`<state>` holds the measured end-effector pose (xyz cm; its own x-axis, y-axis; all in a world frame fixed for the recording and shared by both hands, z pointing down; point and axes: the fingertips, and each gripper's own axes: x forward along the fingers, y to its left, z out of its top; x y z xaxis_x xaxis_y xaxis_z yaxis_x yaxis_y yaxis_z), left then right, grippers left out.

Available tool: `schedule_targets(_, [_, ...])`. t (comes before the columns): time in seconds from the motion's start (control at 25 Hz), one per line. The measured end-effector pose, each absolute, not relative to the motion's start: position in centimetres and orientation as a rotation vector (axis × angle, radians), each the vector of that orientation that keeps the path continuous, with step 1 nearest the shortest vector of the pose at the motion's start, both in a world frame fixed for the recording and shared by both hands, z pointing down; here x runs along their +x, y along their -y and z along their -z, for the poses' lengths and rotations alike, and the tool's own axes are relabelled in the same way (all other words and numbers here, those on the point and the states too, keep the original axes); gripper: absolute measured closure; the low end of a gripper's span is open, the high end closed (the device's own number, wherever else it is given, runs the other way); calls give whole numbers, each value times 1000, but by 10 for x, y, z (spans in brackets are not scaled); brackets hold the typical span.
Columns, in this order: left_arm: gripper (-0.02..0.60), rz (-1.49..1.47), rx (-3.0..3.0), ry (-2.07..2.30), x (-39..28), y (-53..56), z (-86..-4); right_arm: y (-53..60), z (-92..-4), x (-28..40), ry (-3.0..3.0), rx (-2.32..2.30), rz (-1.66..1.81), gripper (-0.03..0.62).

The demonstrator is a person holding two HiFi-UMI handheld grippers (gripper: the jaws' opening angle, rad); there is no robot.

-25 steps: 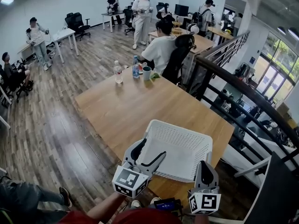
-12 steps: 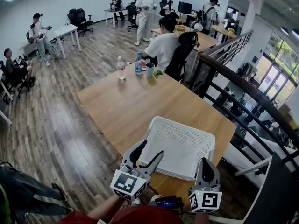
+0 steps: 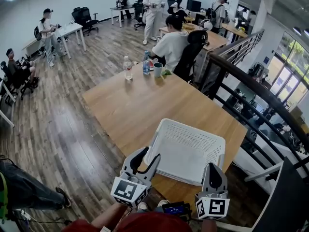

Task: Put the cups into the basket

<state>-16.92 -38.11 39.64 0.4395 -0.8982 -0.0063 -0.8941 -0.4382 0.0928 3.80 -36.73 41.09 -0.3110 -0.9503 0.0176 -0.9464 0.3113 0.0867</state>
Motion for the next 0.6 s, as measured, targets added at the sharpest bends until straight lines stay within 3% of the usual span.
schedule_targets(0.28, [489,115,2577,1665,-176,372,-400,363,-410,32,2509,1776,103,582])
schedule_targets(0.48, [515,113,2564,1670,-179,369,-407,361,-413,28,2512,1769,103,582])
schedule_targets(0.6, [575,140,2557,1673,-179,369,-408,360,-410,30,2515,1780,124,582])
